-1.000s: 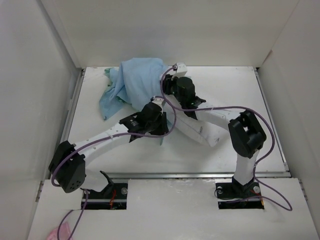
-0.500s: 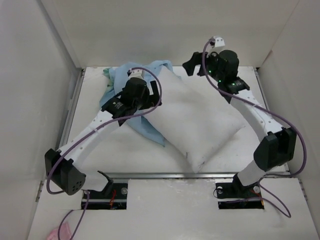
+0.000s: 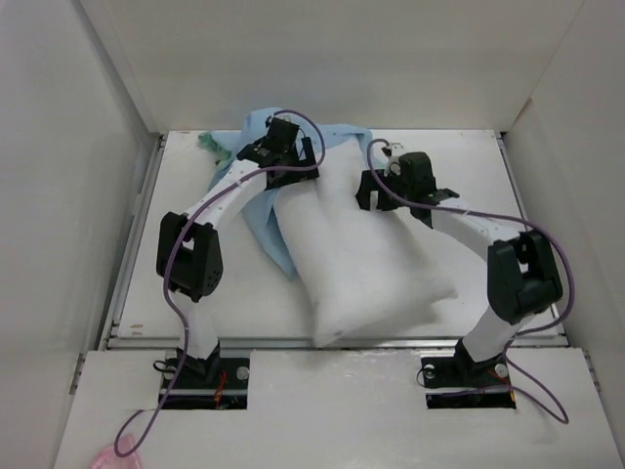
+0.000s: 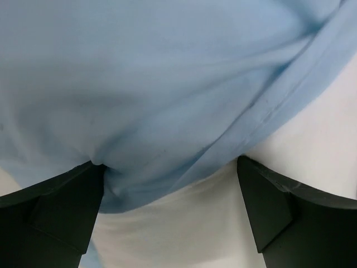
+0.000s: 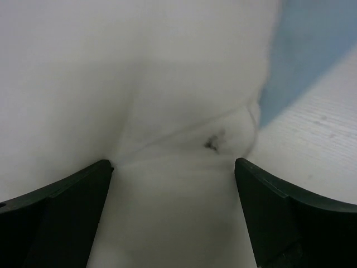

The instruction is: Put the pillow into the pillowcase

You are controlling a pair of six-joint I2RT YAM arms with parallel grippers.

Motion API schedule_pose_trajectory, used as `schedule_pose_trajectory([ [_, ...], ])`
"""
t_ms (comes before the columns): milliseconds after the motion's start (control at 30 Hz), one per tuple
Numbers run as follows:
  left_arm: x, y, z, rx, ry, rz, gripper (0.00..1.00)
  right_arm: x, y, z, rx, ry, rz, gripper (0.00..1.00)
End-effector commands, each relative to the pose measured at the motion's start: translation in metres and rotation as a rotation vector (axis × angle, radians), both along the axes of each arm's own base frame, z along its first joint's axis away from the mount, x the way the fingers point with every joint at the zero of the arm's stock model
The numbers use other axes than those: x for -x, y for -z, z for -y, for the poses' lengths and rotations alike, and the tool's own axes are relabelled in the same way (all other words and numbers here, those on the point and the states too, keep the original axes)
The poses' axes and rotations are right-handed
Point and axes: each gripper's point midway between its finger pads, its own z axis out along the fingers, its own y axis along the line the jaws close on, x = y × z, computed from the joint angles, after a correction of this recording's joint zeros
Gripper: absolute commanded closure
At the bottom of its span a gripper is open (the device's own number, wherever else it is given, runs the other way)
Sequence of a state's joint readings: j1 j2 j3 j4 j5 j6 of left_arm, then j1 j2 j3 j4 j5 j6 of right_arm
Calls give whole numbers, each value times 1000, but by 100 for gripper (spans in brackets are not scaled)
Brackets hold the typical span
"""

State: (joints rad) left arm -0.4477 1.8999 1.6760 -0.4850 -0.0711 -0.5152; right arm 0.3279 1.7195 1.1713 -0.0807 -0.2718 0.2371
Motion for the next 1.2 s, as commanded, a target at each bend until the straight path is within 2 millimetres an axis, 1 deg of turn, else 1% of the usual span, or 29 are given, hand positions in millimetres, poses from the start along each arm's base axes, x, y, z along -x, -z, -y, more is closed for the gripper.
schedule_pose_trajectory([
  [0, -34, -48, 8, 36, 17, 144, 0, 115, -17, -89, -57, -417, -44, 2],
  [33, -36, -54, 8, 33, 26, 161, 0, 132, -19, -102, -58, -479, -36, 2],
  [67, -34, -58, 7, 33, 26, 162, 0, 162, -23, -125, -64, -584, -34, 2],
  [100, -33, -65, 5, 26, 25, 178, 0, 172, -30, -131, -71, -613, -18, 2],
  [133, -31, -67, 1, 20, 16, 184, 0, 177, -34, -135, -75, -627, -8, 2],
  [167, -27, -79, -3, 15, 13, 210, 0, 171, -32, -132, -53, -594, 3, 2],
  [200, -21, -80, -10, -1, 0, 205, 0, 168, -35, -126, -32, -553, -1, 2],
  [233, -16, -74, -21, -54, -43, 205, 0, 157, -45, -118, -12, -500, 30, 2],
  [267, -3, -84, -21, -85, -38, 226, 0, 150, -46, -108, 18, -451, 37, 2],
  [300, 7, -83, -27, -139, -44, 224, 0, 132, -53, -92, 60, -347, 67, 2],
  [333, 16, -77, -38, -213, -70, 222, 0, 128, -65, -78, 78, -296, 89, 2],
  [367, 26, -78, -38, -240, -59, 224, 0, 122, -68, -66, 84, -234, 84, 2],
  [400, 42, -86, -28, -254, -26, 244, 0, 109, -73, -45, 100, -148, 95, 2],
  [433, 53, -84, -26, -283, -2, 236, 0, 105, -74, -31, 107, -97, 90, 2],
  [467, 64, -81, -25, -319, 16, 235, 0, 103, -84, -19, 88, -42, 107, 2],
  [500, 74, -92, -20, -316, 30, 259, 0, 101, -89, -9, 87, -17, 110, 3],
  [567, 102, -96, 3, -312, 110, 278, 0, 91, -88, 30, 86, 114, 101, 3],
  [600, 103, -95, 6, -309, 135, 273, 0, 94, -88, 31, 79, 120, 99, 3],
  [633, 114, -99, 18, -283, 187, 288, 0, 90, -87, 46, 81, 159, 97, 3],
  [733, 131, -82, 50, -256, 347, 282, 0, 86, -77, 64, 74, 210, 83, 3],
  [767, 132, -73, 56, -269, 362, 266, 0, 81, -70, 69, 67, 220, 69, 3],
  [833, 122, -71, 61, -314, 342, 261, 0, 69, -60, 71, 72, 235, 60, 3],
  [867, 118, -47, 67, -373, 355, 208, 0, 64, -56, 75, 80, 240, 62, 5],
  [933, 102, -47, 70, -428, 311, 217, 0, 50, -48, 73, 81, 241, 42, 6],
  [967, 94, -23, 73, -482, 301, 174, 0, 46, -43, 70, 77, 232, 36, 8],
  [1000, 92, -16, 71, -514, 292, 149, 0, 40, -43, 67, 55, 216, 39, 11],
  [1033, 83, -21, 76, -525, 273, 167, 0, 33, -33, 62, 46, 200, 30, 13],
  [1067, 77, -3, 82, -548, 281, 141, 0, 29, -30, 57, 35, 182, 23, 13],
  [1167, 66, 12, 93, -577, 294, 137, 0, 21, -18, 39, -13, 109, 5, 24],
])
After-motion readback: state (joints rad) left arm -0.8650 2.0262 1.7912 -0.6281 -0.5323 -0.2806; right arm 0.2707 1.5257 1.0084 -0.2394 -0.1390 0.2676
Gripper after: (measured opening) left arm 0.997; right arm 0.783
